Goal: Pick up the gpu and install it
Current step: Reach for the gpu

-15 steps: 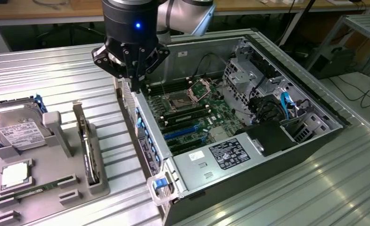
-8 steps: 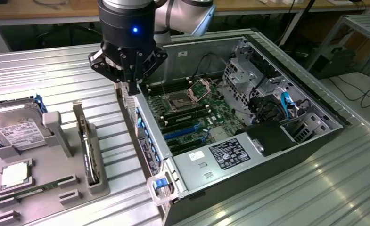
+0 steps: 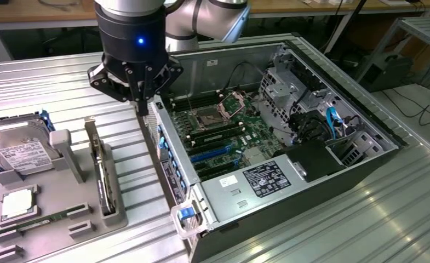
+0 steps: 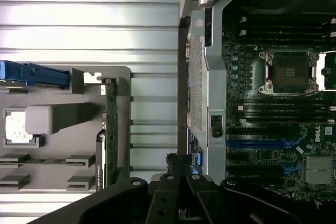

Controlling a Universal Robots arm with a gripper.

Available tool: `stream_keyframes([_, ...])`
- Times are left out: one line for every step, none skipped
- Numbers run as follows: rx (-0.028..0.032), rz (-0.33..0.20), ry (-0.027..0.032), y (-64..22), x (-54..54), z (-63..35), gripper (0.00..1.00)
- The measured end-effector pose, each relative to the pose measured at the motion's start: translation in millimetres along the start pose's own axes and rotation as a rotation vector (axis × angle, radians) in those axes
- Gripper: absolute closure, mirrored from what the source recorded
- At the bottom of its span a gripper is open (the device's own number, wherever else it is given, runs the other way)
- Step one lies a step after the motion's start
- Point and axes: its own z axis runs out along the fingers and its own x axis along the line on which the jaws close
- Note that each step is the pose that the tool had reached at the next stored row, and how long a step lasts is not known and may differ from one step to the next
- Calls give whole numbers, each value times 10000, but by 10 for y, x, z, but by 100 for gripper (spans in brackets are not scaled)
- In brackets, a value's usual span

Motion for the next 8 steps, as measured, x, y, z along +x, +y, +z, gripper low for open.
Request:
stream_keyframes([-72, 0, -7, -6, 11, 0, 89])
stream_keyframes([-121, -2, -13, -12, 23, 0, 89])
stream_keyframes([-154, -6, -13, -18, 36, 0, 89])
stream_keyframes([-180, -11, -14, -26, 50, 0, 89])
stream_keyframes([-209, -22, -14, -36, 71, -1, 89])
stream_keyframes([-214, -25, -13, -38, 80, -1, 89])
stream_keyframes([-220, -28, -13, -39, 86, -1, 89])
stream_keyframes([-224, -32, -12, -42, 94, -2, 89])
